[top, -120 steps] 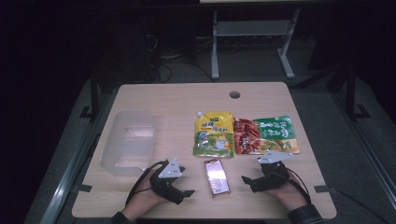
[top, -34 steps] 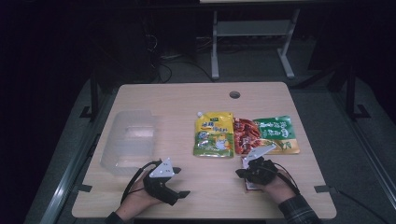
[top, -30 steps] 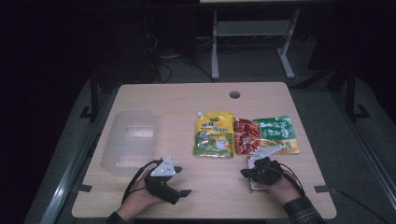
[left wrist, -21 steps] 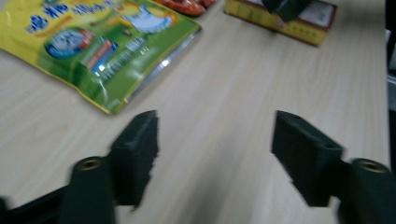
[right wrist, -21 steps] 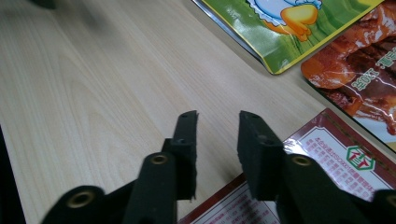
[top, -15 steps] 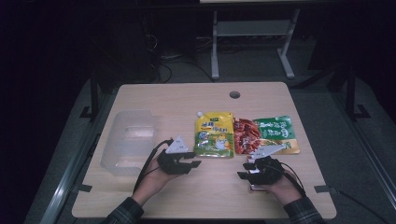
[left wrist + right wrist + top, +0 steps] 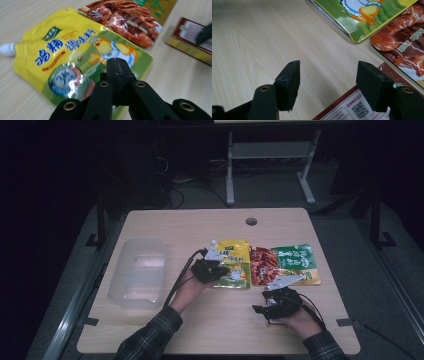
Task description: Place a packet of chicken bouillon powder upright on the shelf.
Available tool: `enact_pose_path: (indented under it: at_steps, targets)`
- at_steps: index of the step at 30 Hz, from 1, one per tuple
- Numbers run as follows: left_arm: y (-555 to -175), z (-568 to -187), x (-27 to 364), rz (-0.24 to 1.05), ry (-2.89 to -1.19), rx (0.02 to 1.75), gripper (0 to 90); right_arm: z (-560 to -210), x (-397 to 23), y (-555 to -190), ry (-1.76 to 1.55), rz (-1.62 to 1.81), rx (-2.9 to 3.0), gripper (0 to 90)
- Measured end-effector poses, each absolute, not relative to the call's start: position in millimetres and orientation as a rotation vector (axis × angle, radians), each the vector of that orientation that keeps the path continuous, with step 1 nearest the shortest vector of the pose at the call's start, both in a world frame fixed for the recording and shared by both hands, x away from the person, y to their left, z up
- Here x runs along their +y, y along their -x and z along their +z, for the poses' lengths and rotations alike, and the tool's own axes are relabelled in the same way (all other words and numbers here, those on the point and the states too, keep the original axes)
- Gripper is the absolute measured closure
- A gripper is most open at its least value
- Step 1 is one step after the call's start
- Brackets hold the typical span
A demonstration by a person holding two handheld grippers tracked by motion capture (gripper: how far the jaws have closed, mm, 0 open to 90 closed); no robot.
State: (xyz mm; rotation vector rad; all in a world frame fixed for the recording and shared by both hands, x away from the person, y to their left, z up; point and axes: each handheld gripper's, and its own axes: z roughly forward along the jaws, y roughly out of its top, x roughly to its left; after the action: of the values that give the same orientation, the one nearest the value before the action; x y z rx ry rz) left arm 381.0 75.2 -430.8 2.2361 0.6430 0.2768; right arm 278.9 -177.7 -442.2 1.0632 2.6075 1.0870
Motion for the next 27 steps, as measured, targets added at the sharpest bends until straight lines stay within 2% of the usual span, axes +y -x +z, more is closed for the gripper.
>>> enact_pose_path:
  at_steps: [10, 14, 27]
  targets:
    - [-404, -451, 70, 0.254, -2.264, 0.714, 89.9, -441, -178, -279, -1.048, 1.099, 2.589, 31.8]
    - [-401, -450, 70, 0.259, -2.291, 0.713, 90.0, -441, -177, -279, -1.057, 1.094, 2.588, 31.3]
    - [-377, -449, 87, 0.164, -2.299, 0.679, 90.0, -441, -176, -280, -1.046, 1.104, 2.580, 31.1]
